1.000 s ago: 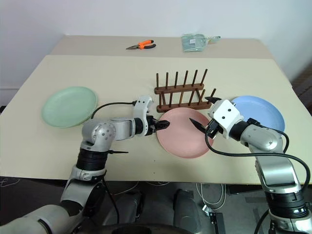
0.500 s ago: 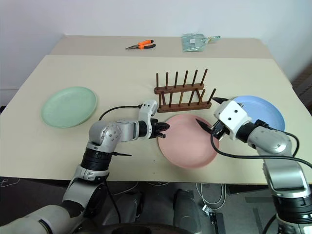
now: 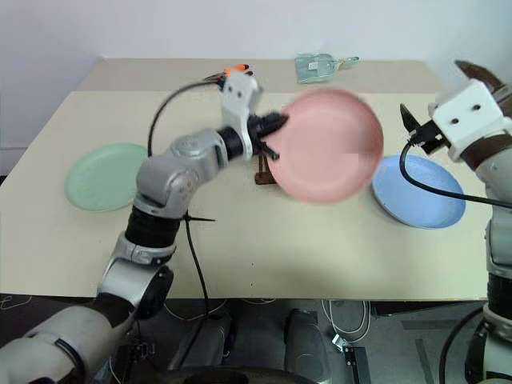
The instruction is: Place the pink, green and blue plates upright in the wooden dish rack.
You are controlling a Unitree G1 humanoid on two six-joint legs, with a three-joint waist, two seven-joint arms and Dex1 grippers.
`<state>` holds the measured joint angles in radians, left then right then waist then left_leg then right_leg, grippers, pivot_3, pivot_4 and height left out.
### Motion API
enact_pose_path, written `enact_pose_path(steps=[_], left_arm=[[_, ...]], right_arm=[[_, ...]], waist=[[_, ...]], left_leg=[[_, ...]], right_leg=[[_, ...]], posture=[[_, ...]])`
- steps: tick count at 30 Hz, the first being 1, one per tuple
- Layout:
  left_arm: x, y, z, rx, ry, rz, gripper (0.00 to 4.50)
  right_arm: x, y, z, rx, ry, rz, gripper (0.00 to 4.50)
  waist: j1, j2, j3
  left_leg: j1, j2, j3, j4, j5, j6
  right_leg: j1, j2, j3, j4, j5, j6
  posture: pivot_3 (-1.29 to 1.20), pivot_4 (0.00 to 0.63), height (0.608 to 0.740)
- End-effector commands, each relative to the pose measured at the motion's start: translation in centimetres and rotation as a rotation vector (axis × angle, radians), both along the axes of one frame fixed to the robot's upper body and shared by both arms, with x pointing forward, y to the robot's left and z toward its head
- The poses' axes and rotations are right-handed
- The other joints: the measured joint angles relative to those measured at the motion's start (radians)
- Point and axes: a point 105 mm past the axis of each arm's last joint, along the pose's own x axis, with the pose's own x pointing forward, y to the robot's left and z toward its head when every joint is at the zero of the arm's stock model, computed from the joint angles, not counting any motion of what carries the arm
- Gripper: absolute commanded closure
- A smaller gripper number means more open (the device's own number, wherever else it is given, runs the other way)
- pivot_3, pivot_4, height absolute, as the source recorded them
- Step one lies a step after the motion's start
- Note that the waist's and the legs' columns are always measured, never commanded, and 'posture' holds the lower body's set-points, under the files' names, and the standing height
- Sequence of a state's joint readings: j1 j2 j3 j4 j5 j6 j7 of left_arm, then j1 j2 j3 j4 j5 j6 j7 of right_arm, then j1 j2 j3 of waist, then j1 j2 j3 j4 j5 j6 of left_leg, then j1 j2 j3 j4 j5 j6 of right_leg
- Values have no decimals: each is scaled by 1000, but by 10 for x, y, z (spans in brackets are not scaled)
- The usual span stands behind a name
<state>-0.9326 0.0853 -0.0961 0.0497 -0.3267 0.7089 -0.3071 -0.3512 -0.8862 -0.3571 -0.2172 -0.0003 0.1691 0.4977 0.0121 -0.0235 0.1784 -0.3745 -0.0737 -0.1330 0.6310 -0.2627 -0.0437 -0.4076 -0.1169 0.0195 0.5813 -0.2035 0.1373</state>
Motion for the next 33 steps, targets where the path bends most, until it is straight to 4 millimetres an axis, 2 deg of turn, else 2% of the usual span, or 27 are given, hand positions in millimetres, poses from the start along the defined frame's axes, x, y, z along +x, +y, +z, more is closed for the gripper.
enact_pose_path(steps=[1,4,5,8,11,20,23,27,30,32,33], left_arm=[[11,21,38,-88,-120,99,4453],[21,38,49,-117,-150,187,4453],[23,41,51,-126,-151,199,4453],[26,50,57,-173,-151,237,4453],[23,49,61,-195,-150,224,4453],[6,37,56,-209,-106,147,4453],[3,34,53,-203,-92,139,4500],[-2,31,49,-198,-73,119,4500],[-2,30,43,-188,-52,113,4500],[-2,29,40,-203,-27,101,4500],[-3,28,40,-237,-10,85,4172]], right_arm=[[-10,37,16,-40,-30,162,0],[-19,79,-7,-92,118,353,0],[-21,87,-13,-108,149,385,0],[-20,122,-49,-214,257,476,0],[-7,129,-63,-299,243,440,0],[24,145,-70,-450,102,358,0],[27,145,-70,-478,78,338,855],[30,142,-68,-524,49,304,2810],[30,141,-67,-551,29,288,4474],[30,141,-66,-567,16,287,4474],[29,142,-67,-574,10,289,4497]], waist=[[0,0,0],[0,-1,0],[0,-1,0],[0,-1,1],[1,-1,1],[-1,-1,1],[-1,-1,1],[-2,-1,1],[-3,-1,1],[-3,-1,1],[-2,-1,1]], left_leg=[[0,0,0,0,0,0],[0,0,-1,0,0,0],[0,0,-1,0,0,0],[0,0,-1,1,0,0],[0,0,-1,1,0,0],[0,-1,-1,0,1,-2],[0,-1,-1,1,1,-2],[0,-1,-1,1,1,-2],[0,-1,-1,1,1,-2],[0,-1,-1,1,1,-2],[0,-1,-1,1,1,-2]], right_leg=[[0,0,0,0,0,0],[0,0,0,0,0,2],[0,0,0,0,0,2],[0,0,0,0,-1,3],[0,0,0,0,-2,5],[0,0,0,1,1,2],[0,0,0,1,1,2],[0,0,0,1,1,2],[0,0,0,1,1,2],[0,1,0,1,1,2],[0,0,0,1,1,2]], posture=[[0,150,740],[0,150,740],[0,150,740],[0,150,740],[0,150,740],[0,150,740],[0,150,740],[0,150,740],[0,150,740],[0,150,740],[0,150,740]])
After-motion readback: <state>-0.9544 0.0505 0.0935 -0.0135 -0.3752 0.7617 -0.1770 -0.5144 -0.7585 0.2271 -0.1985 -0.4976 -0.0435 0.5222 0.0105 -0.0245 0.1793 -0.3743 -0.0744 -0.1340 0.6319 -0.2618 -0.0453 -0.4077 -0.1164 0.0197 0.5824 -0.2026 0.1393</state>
